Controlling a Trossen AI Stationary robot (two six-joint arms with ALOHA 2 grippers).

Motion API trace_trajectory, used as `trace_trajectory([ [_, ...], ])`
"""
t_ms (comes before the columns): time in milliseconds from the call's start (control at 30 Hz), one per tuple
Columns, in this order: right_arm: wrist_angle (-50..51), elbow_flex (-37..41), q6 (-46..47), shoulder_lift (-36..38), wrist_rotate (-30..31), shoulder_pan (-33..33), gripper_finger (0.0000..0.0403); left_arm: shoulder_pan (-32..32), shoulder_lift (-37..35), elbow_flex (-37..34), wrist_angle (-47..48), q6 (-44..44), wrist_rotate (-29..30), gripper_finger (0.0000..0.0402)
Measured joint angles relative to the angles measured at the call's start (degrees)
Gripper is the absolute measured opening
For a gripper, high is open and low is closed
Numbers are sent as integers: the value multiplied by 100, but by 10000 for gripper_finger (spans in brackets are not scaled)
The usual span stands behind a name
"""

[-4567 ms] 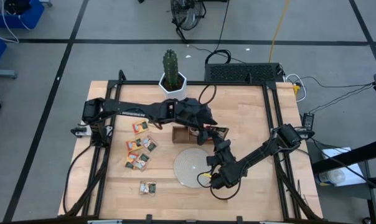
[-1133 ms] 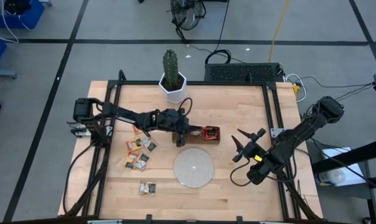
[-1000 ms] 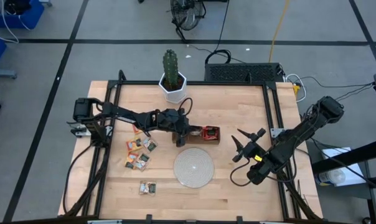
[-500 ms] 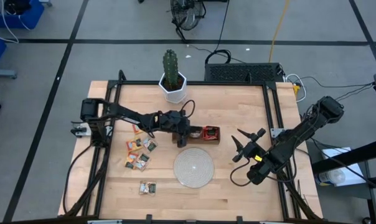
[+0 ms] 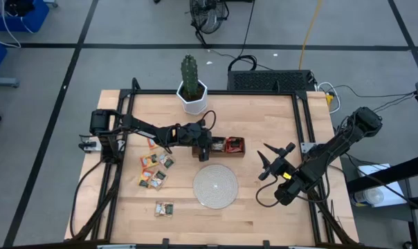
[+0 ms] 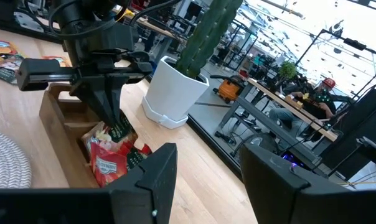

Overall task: Pick & Place Tea
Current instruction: Put the brown tea bag into the middle section of the wooden organizer

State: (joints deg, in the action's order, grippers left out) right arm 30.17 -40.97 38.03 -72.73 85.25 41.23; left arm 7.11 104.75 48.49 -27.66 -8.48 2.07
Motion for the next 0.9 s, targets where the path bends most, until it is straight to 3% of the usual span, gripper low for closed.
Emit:
trace_trajectory([
  [400,0,0,-28,0,0,0,160,-22,0,0,18,262,-32,8],
  [900,1,0,-16,0,-4,0,160,-86,-306,1,5,570,57,143],
])
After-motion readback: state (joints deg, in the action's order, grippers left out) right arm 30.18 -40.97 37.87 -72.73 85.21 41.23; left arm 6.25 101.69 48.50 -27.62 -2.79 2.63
